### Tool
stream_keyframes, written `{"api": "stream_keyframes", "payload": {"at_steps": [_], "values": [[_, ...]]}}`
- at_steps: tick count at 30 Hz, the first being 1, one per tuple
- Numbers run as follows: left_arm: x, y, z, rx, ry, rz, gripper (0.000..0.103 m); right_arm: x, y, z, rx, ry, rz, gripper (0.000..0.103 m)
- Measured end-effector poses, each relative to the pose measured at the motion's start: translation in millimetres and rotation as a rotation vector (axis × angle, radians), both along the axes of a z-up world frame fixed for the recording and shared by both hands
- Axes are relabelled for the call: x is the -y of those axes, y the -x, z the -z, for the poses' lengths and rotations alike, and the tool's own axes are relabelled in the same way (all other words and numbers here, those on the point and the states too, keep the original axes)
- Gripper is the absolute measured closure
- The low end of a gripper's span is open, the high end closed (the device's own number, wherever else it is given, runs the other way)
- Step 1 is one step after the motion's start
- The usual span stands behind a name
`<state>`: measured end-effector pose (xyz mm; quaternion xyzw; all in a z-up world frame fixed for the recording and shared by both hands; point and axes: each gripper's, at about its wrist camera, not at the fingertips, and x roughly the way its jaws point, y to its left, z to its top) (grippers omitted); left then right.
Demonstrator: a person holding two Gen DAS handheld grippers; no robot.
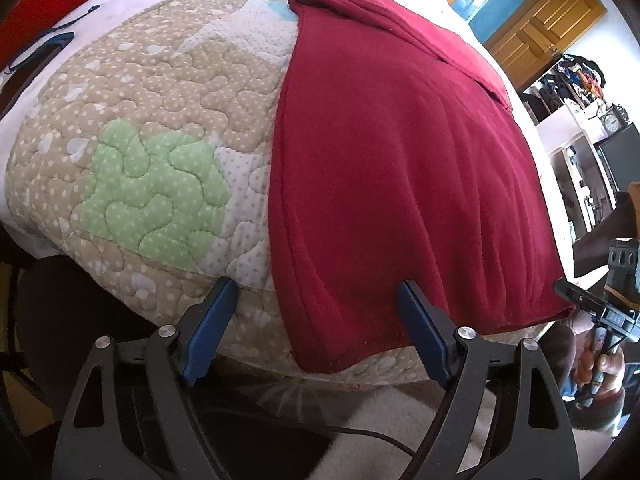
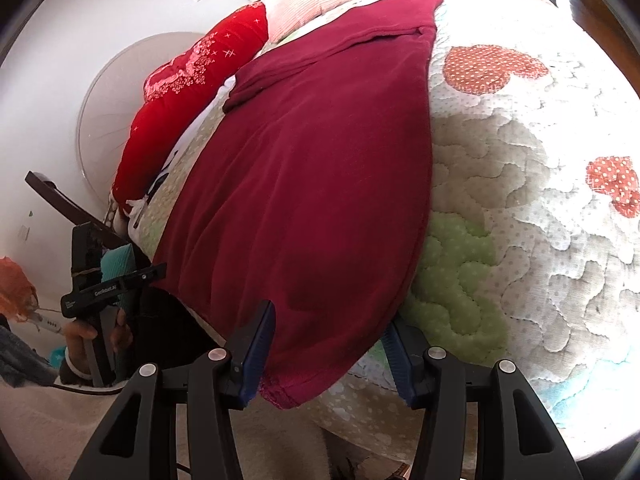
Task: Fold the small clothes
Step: 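Move both open tools down to the sweater hem edge, then close both tools on the sweater hem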
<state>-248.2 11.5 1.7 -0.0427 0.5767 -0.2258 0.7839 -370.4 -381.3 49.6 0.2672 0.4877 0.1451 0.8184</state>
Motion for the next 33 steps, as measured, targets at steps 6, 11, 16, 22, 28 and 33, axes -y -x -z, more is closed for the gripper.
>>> {"api": "stream_keyframes", "payload": {"at_steps": [6,11,16,22,28,33], "values": [[3.4,0.0,-0.7,0.002,-0.005,0.009,0.014,-3.8,-6.1,-1.0,0.002,0.006,-0.033,0.052],[0.5,2.5,-1.1,0.014,-0.003,-0.003,0.014,-1.2,-1.6,3.2,0.022,-0.05,-0.019,0.052],[5.4,1.8,-0.6,0.019,-0.018,0.003,0.015,-1.3,3.7,0.6,0.037,-0.066,-0.068,0.054],[-5.7,-0.3,-3.4,0.022,-0.035,-0.057,0.049,-2.1,0.1,11.7,0.071,-0.117,-0.065,0.065],[-10.1,6.9,-11.5,0.069,-0.053,-0.064,0.082,1.2,1.9,17.4,0.129,-0.165,-0.04,0.067],[-14.6,7.9,-22.4,0.047,-0.007,-0.047,0.098,5.9,0.7,11.8,0.147,-0.203,-0.021,0.073]]}}
